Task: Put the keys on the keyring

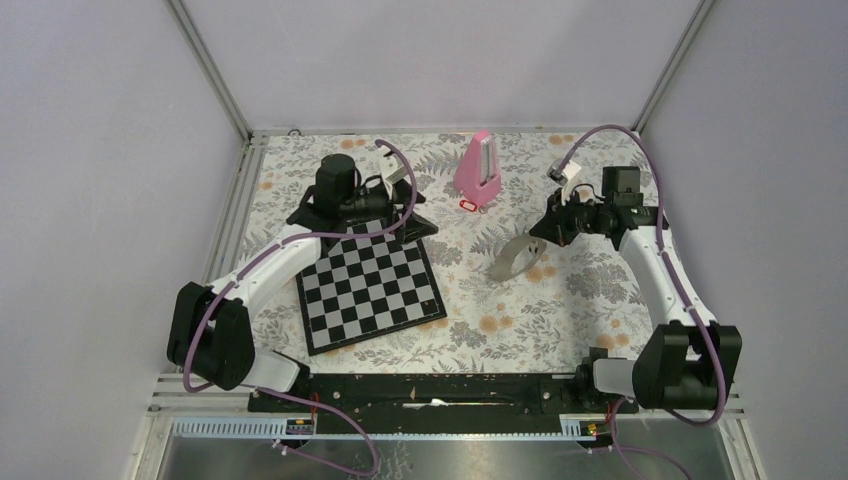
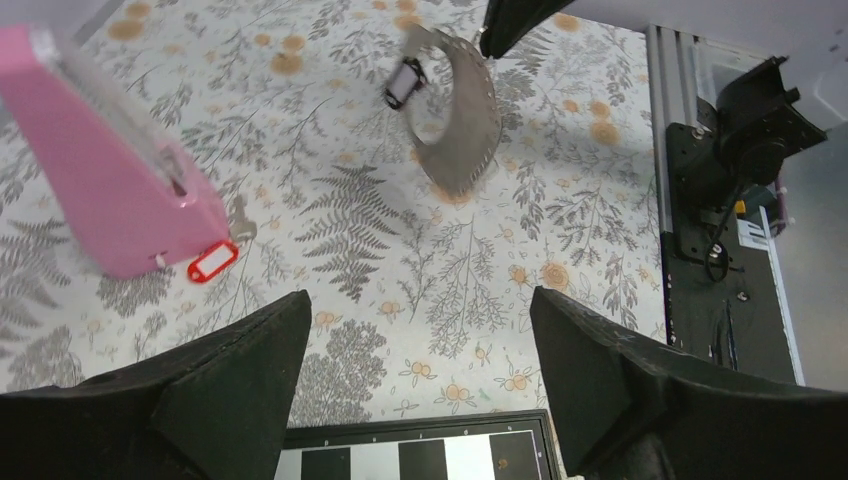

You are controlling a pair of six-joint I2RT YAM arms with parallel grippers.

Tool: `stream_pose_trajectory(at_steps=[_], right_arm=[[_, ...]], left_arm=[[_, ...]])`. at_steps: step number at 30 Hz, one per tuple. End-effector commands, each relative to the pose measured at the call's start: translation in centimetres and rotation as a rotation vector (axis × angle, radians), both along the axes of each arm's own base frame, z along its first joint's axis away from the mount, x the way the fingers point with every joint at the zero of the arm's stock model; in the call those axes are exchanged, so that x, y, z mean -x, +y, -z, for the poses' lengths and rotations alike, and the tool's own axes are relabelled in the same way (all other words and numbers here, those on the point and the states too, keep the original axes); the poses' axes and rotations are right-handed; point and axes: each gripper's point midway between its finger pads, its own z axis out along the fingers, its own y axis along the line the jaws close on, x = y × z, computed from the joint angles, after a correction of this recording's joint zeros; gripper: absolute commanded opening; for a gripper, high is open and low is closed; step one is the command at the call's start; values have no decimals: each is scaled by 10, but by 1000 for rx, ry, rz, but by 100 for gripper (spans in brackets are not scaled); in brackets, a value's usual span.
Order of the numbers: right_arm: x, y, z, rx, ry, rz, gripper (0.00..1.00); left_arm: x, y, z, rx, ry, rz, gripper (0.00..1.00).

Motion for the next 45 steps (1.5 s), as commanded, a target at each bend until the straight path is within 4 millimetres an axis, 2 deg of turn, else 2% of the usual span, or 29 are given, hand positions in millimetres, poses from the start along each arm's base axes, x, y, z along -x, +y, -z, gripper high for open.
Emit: stream_pose_trajectory(at_steps=[1,5,7,11,16,21,25,28,35,45], right_arm=[[18,31,-57,-172,-190,-192,1],[31,52,-81,-264,-232,-284,1],[35,61,-89,-307,-221,-323,1],[41,79,-96,-352,-213,-375,0],[51,93,-103,-416,-188,-417,0],[60,99,-105,-456,-180,-437,0],[63,101,-103,-472,-180,-442,0],[66,102,-102,-478,-175,-447,0],[69,103,-99,-478,-174,-457,0],[68,103,-98,-479,-172,-450,0]], left_arm=[[16,-17,-25,0,-118,119,85],[27,-35,-37,-6,-143,177,70],[33,-46,-46,-1,-156,201,68],[43,-63,-61,19,-175,240,67],[59,-70,-64,42,-135,309,52],[72,-67,-65,73,-136,346,51],[74,-68,-63,78,-133,361,50],[70,-70,-61,83,-138,356,45],[67,-76,-64,101,-112,358,28],[71,-81,-58,104,-77,379,23]])
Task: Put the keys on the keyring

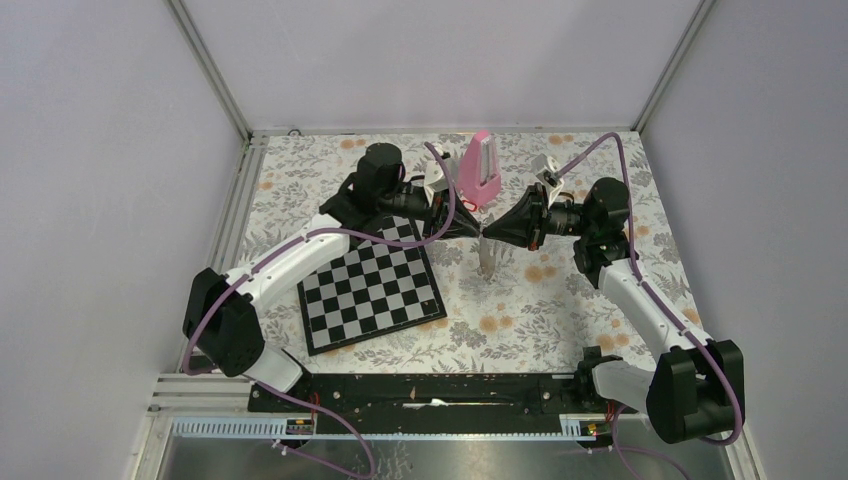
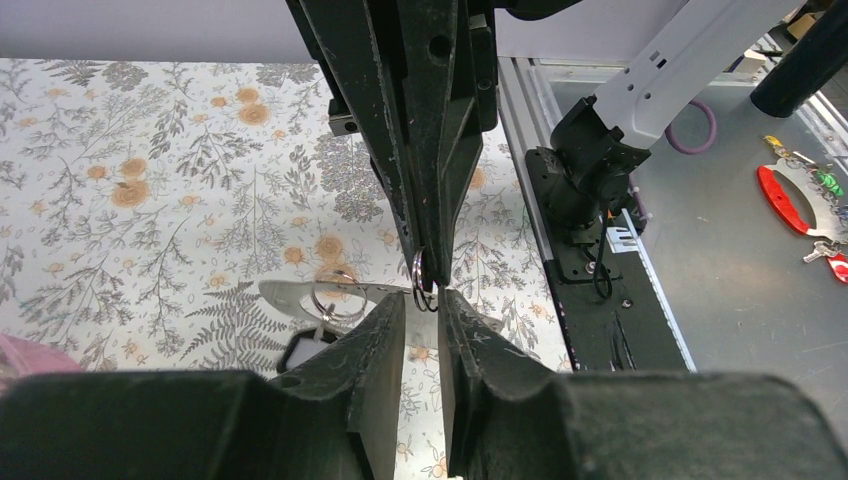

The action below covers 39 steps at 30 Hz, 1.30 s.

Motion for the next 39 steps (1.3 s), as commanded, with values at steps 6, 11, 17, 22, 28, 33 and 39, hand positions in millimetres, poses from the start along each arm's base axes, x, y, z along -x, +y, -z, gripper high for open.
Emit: stream_pose_trajectory(at_steps=[6,11,17,22,28,33,39], right_arm=[[5,2,-12,-17,-78,-19,1],[5,1,-9,-10,-83,-12,4],[-12,-7,8,131,-107,93,32],[-12,-12,6,194,-148,111,49],[-6,-2,8,190,-152,69,53],[-2,8,11,191,-158,42,55],[3,17,21,181,-146,10,55]], left_arm=[[7,-7,-12,51,-5,55,10],[8,-8,-11,46,11,60,0],[-6,6,7,-140,-63,-40,0],[-8,20,20,-297,-110,-58,0],[-5,18,16,-320,-142,-80,0],[4,14,14,-309,-139,-52,0],[11,10,12,-275,-123,-37,0]])
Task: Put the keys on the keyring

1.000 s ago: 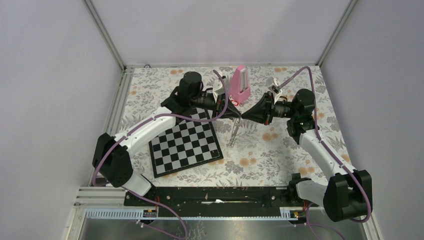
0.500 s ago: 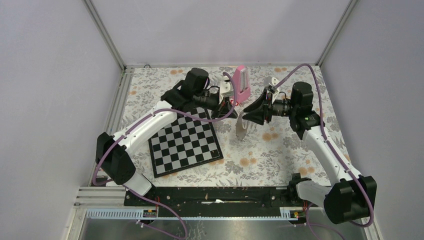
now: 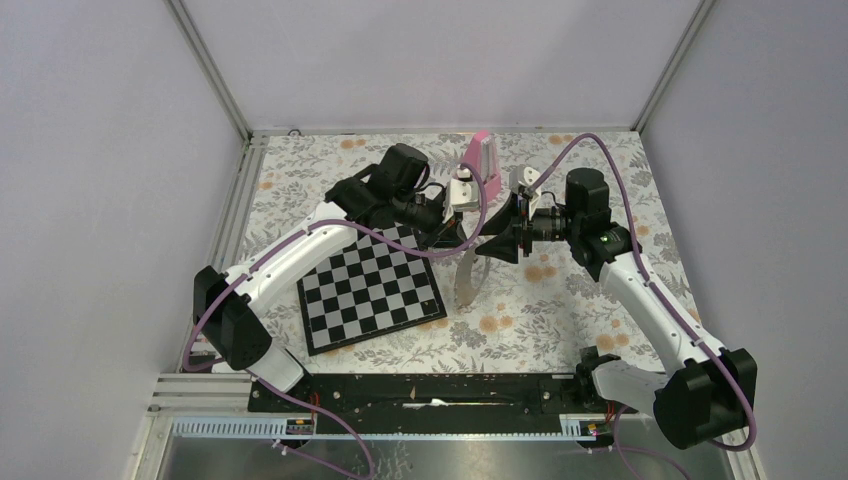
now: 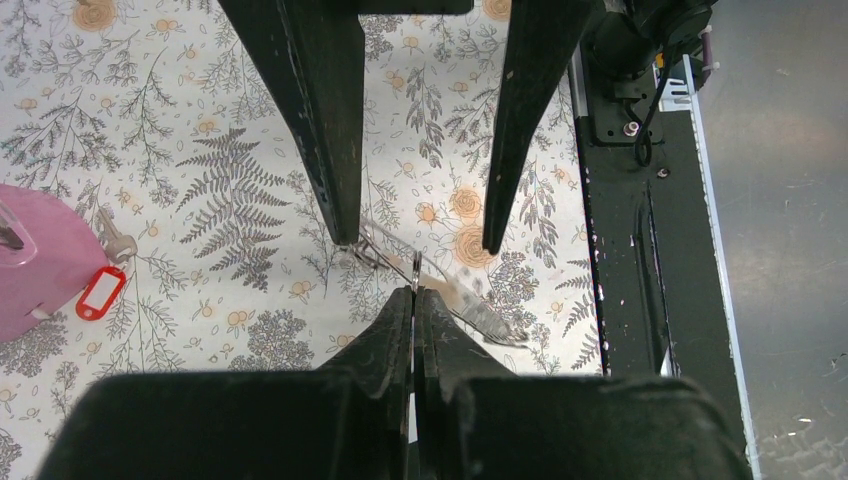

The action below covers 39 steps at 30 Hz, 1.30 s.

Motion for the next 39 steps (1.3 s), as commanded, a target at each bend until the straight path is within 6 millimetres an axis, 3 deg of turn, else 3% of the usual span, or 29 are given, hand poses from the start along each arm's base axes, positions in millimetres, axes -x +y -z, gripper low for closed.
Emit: stream_pose_trajectory(at_steps=[1,11,18,22,23,27,30,33,39], right_arm=[[2,7,0,-15,-31,-23,54],[-3,11,2,-18,-56,-18,32],[-7,13,1,-37,-45,-1,4],[-10,14,-5,-59,-44,17,0],[-11,14,-8,-64,-43,20,0],[-15,16,-26,-86,-43,25,0],[-15,17,-44,-110,-56,17,0],[-11,19,-57,-138,-25,2,0],[-4,24,-76,-253,24,-37,0]], left_arm=[[2,-8,-30,93,-68,22,0],[5,-10,-29,98,-42,36,0],[7,-10,-31,104,-38,44,0],[9,-10,-37,130,-34,48,0],[9,-9,-41,146,-34,50,2],[-3,5,-60,271,6,41,38],[-9,24,-80,405,35,47,51],[-11,36,-94,516,37,60,57],[-10,35,-91,544,58,102,52]])
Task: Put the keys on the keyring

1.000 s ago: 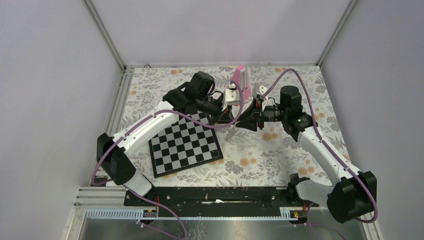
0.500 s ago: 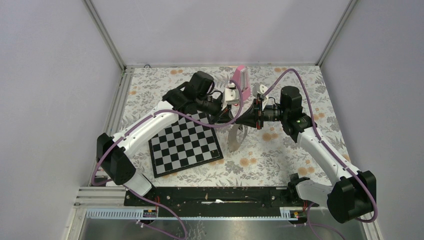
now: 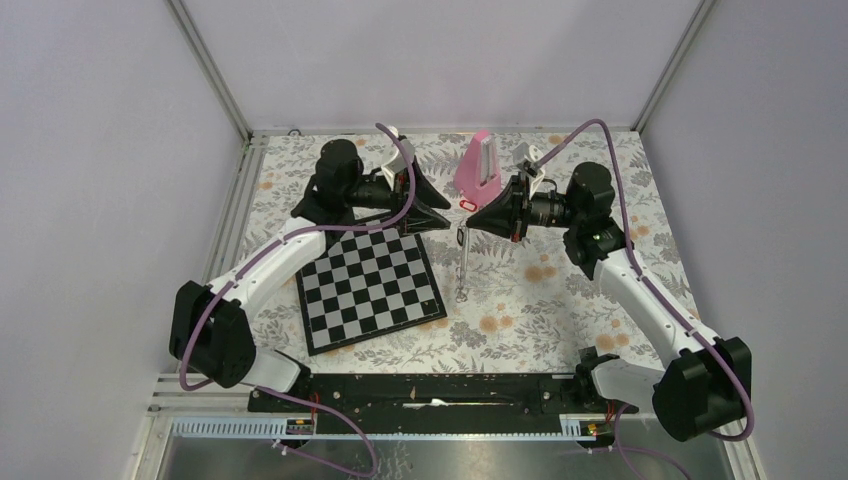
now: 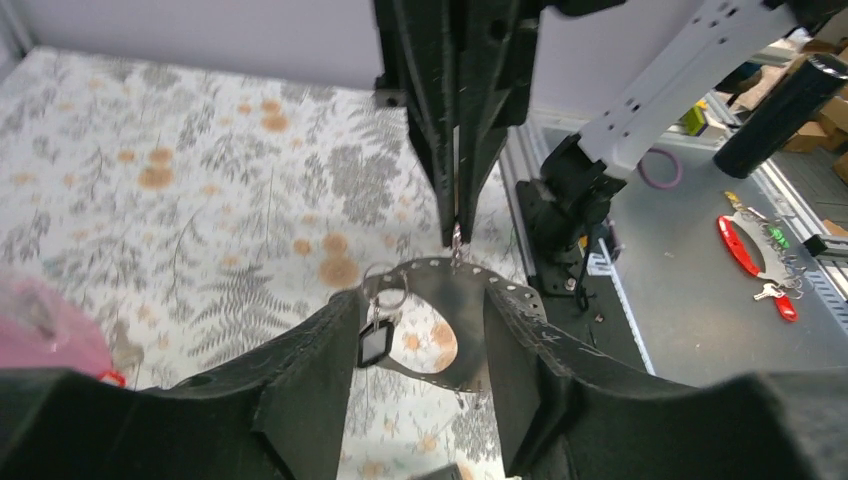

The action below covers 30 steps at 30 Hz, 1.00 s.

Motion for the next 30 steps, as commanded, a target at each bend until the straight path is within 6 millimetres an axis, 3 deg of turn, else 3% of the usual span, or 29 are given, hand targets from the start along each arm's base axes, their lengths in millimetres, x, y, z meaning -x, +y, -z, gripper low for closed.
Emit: stream_pose_trajectory(at_steps=[1,11,20,30], right_arm=[[8,5,-36,-123,-32,-52,0],[7,6,-41,-208,14,-35,0],[14,5,-45,-234,1,-48,0],[8,6,-36,-221,9,-28,0]], left_arm=[[22,-2,-37,120,-111,118,50],[32,-10,-34,161,-93,150,42],[24,-16,-27,136,-92,116,43],[26,-23,-25,123,-84,125,25]])
